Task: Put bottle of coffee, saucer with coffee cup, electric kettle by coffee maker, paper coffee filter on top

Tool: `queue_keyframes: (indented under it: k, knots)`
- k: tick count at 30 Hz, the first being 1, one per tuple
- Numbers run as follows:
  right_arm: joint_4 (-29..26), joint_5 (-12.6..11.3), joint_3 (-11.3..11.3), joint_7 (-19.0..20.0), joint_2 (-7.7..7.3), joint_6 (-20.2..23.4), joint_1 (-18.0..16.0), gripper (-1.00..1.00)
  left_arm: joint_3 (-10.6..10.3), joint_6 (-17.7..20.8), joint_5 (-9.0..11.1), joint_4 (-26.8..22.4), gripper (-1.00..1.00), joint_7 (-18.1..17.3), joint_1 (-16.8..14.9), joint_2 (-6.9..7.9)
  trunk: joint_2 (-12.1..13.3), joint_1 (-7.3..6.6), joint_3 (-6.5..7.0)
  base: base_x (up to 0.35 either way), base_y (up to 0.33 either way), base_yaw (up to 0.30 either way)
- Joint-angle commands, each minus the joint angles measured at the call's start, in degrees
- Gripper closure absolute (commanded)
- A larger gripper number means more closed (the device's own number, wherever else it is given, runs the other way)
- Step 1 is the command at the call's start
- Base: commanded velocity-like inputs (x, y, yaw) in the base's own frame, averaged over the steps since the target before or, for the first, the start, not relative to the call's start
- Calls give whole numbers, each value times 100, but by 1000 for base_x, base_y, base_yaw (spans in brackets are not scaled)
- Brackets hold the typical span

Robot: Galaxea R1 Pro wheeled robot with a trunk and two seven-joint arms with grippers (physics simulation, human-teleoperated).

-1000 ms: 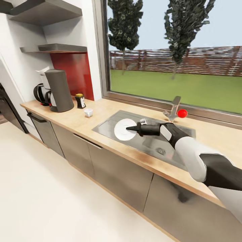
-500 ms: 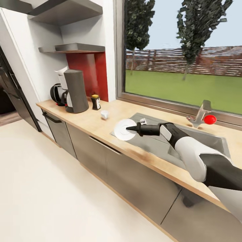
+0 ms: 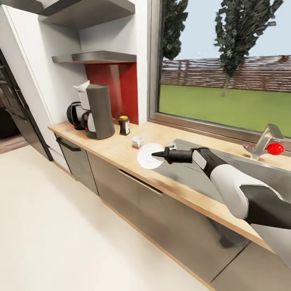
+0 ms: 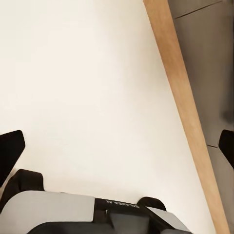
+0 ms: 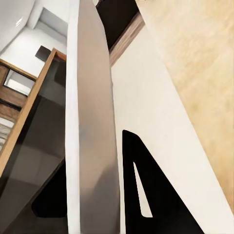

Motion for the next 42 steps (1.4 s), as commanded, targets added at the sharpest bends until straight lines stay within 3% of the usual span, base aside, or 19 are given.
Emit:
queue_keyframes:
  k: [1,10,30,33,35,36,42]
  knots:
    - [2,-29,-22,8,1,58,-5,100,31,60,4,0,-100,-19,-2,1,-4,2,-6,155,277,0]
    - [6,-30,-28,13,0,58,-5,100,31,60,4,-1,-100,-27,-2,3,-4,2,-6,142,282,0]
    - [392,-288,-160,-864,7,418,120,100,35,48,8,-17,-100,-31,8,-39,-4,2,-6,0,0,0]
    - [292,-347,-78,-798,-38,420,124,100,57,44,12,-17,-100,-43,13,-107,-4,2,-6,0,0,0]
    - [226,-255,-65,-756,-40,465,126,100,64,43,11,-17,-100,-45,15,-133,-4,2,-6,0,0,0]
    - [-635,-84,-68,27,-38,768,126,100,65,43,10,-17,-100,-45,15,-135,-4,2,-6,0,0,0]
    - [-999,-52,-73,51,-29,1190,126,100,66,42,11,-17,-100,-45,15,-138,-4,2,-6,79,66,0]
